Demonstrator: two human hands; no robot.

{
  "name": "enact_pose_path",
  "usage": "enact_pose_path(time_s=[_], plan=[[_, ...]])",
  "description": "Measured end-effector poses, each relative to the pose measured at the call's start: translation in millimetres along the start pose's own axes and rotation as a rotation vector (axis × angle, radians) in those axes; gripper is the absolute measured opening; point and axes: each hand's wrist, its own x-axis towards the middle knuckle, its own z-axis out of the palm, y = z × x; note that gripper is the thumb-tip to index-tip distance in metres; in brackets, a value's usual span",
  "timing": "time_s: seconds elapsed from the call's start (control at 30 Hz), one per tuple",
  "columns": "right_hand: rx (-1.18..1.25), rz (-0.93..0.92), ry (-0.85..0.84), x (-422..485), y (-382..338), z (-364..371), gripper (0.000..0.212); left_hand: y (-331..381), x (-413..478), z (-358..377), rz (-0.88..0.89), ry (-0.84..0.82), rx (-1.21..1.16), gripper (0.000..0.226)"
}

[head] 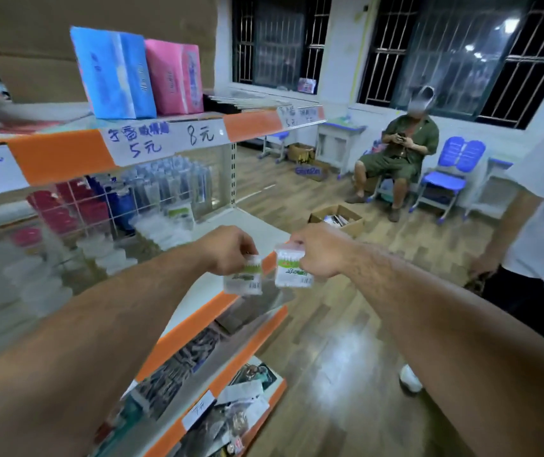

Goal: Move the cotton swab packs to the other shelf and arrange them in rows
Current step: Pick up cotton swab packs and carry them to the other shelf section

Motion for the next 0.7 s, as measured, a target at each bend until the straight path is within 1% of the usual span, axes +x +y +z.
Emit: enact_pose_path(time_s=[0.07, 0.17, 0.23, 0.33, 0.4, 0.5, 0.57, 0.63, 0.7], plan=[[0.023, -0.036, -0.003, 28.1, 12.5, 1.3, 0.023, -8.0, 18.1, -0.3, -0.04, 0.007, 0.013, 0.027], [0.043, -0.107, -0.028, 75.3, 30.0, 6.2, 0.029, -20.1, 40.6, -1.3, -0.146, 0.003, 0.023, 0.028], [-0.005, -0.175, -0.03, 106.9, 37.9, 7.7, 0.038, -27.0, 50.6, -3.6, -0.231, 0.01, 0.026, 0.031], [-0.029, -0.262, -0.043, 149.4, 45.4, 4.6, 0.04, -39.0, 61.1, -7.7, -0.35, 0.05, -0.001, 0.038], [-0.054, -0.325, -0.074, 175.7, 48.1, 3.3, 0.042, -47.7, 66.4, -9.9, -0.401, 0.084, 0.006, 0.034], [-0.095, -0.431, -0.087, 204.8, 46.1, 3.3, 0.034, -57.9, 70.3, -8.7, -0.438, 0.12, 0.02, 0.028], [-0.189, -0.482, -0.09, 217.8, 41.8, 3.3, 0.028, -60.9, 68.5, -8.3, -0.446, 0.122, 0.006, 0.025], [-0.268, -0.514, -0.119, 230.0, 33.2, 3.1, 0.03, -70.4, 67.0, -9.4, -0.452, 0.134, 0.027, 0.02], [-0.27, -0.547, -0.12, 244.3, 24.0, 4.9, 0.027, -81.6, 65.6, -14.7, -0.481, 0.157, 0.044, 0.021]])
